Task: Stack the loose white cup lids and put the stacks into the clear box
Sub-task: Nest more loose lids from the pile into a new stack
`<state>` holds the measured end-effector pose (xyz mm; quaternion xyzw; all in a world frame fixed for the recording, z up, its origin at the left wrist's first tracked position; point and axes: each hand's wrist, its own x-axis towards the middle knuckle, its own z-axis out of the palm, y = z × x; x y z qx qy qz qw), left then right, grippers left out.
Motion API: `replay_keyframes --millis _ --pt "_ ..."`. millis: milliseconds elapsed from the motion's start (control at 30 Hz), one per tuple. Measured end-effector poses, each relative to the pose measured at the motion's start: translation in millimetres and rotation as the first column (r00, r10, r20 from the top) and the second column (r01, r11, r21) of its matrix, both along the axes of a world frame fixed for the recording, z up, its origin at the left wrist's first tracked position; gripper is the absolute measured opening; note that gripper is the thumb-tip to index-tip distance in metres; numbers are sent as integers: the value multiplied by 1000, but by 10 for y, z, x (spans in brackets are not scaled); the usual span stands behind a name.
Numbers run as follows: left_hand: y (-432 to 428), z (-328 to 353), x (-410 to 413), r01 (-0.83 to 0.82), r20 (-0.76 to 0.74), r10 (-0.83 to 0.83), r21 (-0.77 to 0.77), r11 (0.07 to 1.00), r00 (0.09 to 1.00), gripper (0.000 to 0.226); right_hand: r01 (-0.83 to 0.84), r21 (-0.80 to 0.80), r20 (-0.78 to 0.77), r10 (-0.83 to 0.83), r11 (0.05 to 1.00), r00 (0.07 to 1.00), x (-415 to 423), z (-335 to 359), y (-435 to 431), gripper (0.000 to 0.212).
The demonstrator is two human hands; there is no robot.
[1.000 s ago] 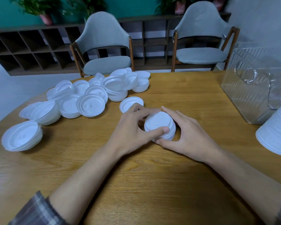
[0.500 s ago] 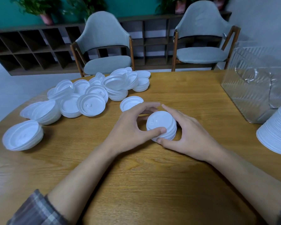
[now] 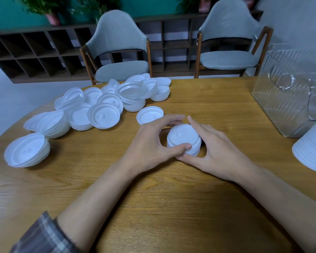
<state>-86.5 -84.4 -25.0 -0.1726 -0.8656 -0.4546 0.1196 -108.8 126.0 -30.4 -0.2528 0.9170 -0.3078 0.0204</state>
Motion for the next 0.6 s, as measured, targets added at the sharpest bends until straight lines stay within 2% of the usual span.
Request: replay_keyframes --millis 133,300,400,467,533,600 --pt "21 -12 -5 -28 14 29 -25 999 999 70 17 42 47 -19 999 999 2 20 16 117" --pt "44 -23 -8 -25 35 25 -26 999 999 73 9 99 7 -10 995 1000 16 45 8 124" --pt "25 -5 -7 24 33 -22 -42 999 999 73 -24 45 -23 25 999 999 28 19 3 117" --pt "-20 32 -13 31 55 -32 13 999 998 67 -46 -8 -40 46 999 998 24 -27 -2 109" --pt "-115 58 -49 -78 46 75 75 994 996 47 -60 -14 -42 59 998 997 15 -50 -13 103" --pt "-277 22 -133 -279 -90 275 -32 960 957 32 -58 -8 -28 58 998 998 8 -59 -21 102"
